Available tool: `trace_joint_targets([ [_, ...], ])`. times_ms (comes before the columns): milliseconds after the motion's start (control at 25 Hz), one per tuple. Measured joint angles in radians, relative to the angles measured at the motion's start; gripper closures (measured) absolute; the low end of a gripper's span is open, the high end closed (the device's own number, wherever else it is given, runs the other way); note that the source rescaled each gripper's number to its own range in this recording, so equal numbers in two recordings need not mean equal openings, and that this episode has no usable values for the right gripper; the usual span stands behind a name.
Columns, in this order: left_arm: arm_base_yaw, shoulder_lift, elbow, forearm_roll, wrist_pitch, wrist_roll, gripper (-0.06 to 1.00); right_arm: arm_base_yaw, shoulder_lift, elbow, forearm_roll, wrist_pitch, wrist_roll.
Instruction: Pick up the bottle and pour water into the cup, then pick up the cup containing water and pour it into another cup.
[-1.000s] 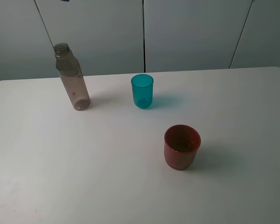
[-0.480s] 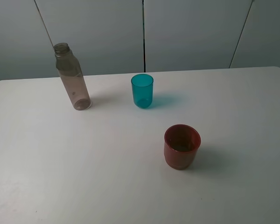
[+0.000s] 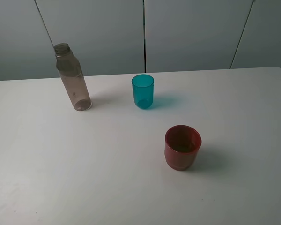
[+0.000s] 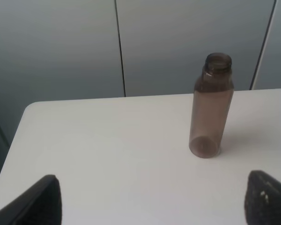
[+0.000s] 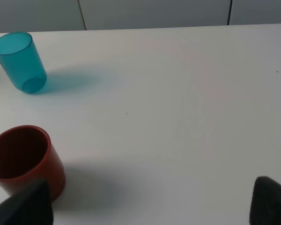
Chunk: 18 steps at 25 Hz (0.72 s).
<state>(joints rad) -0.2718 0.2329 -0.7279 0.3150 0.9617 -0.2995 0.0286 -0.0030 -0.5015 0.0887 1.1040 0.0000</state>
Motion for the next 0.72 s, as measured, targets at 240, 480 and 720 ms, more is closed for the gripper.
trace_joint_targets([
  [240,0.0,-0.105,0.066,-0.004,0.09,-0.002,-0.05,0.0,0.0,0.0,0.0,0.0,0.0],
  [480,0.0,-0.211,0.169,-0.066,0.141,0.014,-0.05,0.0,0.0,0.0,0.0,0.0,0.0],
  [720,0.0,-0.227,0.209,-0.099,0.143,0.041,-0.05,0.0,0.0,0.0,0.0,0.0,0.0],
])
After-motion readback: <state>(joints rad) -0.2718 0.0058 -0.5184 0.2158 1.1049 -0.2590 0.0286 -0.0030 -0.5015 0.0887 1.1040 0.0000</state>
